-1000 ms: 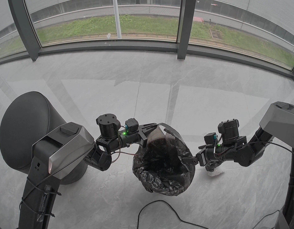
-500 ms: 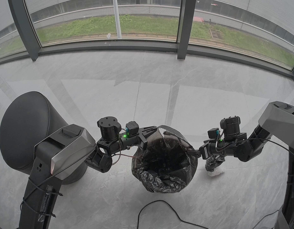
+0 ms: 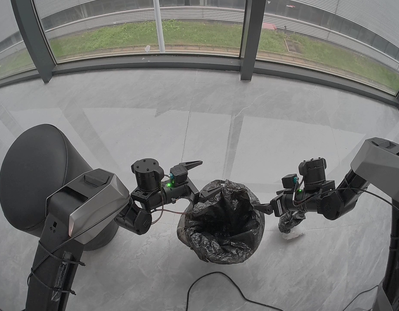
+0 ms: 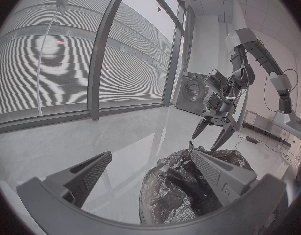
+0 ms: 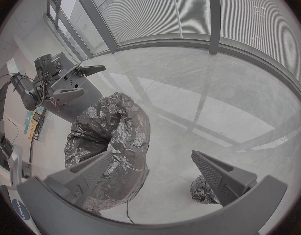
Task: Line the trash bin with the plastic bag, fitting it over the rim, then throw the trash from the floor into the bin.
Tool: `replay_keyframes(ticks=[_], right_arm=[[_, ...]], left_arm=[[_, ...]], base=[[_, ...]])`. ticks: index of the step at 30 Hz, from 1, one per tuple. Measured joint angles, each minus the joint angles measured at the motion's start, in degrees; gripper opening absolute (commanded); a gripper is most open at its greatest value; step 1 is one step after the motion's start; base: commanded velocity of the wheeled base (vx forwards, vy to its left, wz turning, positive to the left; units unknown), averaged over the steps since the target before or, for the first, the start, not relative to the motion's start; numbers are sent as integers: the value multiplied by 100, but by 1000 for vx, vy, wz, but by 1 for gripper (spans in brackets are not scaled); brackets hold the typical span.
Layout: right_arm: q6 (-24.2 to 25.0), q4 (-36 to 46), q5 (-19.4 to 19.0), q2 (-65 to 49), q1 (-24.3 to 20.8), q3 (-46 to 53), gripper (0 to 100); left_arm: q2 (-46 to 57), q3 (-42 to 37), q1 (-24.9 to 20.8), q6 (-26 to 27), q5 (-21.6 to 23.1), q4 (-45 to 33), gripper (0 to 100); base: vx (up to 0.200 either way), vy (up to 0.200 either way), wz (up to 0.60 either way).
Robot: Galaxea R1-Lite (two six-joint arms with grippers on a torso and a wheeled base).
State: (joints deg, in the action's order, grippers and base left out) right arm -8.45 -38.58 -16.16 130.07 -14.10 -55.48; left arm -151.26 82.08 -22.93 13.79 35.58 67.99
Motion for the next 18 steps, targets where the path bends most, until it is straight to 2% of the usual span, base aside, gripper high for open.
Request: replay_keyframes(ticks=[10,18], right_arm=[[5,11,2,17,162,13,100],[5,7,0,35,289,22,100]], left_arm=[[110,-30,-9,-30,-61,27,100],[495,-553,-41,-130,-116,88,100]], base=[[0,0,0],[0,0,0]])
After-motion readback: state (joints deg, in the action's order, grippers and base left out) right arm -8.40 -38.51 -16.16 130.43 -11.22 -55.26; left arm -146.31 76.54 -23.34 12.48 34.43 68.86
